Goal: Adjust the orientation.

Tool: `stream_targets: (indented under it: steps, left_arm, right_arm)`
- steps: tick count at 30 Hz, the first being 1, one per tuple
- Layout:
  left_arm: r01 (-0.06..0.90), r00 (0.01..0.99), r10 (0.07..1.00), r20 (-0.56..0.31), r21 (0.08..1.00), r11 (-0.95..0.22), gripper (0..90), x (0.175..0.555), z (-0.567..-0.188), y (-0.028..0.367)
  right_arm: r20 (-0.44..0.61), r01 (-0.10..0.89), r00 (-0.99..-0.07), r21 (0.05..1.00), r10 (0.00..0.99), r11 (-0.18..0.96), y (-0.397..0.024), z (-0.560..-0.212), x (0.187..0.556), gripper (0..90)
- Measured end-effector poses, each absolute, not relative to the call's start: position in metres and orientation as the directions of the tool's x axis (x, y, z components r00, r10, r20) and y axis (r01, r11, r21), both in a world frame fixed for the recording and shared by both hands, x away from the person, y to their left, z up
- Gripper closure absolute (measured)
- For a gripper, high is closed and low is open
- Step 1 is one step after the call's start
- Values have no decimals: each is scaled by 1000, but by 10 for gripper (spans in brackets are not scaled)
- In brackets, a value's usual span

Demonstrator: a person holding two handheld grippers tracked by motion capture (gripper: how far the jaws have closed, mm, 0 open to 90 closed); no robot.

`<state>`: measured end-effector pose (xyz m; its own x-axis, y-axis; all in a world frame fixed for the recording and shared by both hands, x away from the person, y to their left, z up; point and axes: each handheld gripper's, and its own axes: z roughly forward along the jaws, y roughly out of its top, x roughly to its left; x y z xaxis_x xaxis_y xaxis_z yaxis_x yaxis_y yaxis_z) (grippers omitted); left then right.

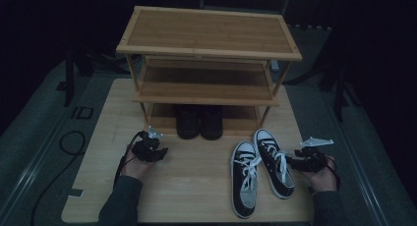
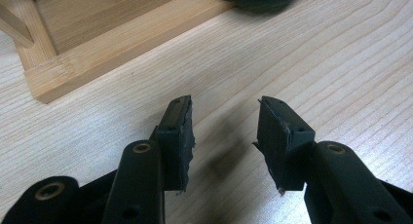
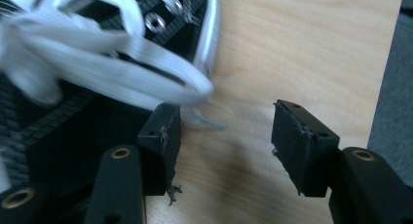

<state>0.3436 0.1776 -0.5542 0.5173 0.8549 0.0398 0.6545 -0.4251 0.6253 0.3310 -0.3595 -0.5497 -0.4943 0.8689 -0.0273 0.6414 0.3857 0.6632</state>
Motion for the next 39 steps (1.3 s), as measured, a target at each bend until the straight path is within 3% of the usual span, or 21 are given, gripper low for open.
stream_targets:
  steps: [8, 17, 30, 39]
  left_arm:
    - [666, 516, 856, 33, 613, -425, 572, 345, -555, 180]
    - [676, 520, 854, 39, 593, -438, 552, 347, -560, 178]
    - [679, 518, 855, 34, 591, -435, 534, 347, -562, 177]
    - [681, 516, 856, 31, 591, -432, 524, 348, -562, 178]
  right_arm:
    - [-84, 584, -574, 655, 815, 479, -344, -522, 338, 451]
    - [-88, 542, -618, 672, 781, 505, -334, -496, 336, 489]
    - [-97, 481, -686, 684, 721, 549, -308, -475, 327, 509]
    - [-88, 463, -734, 660, 673, 592, -284, -475, 319, 474]
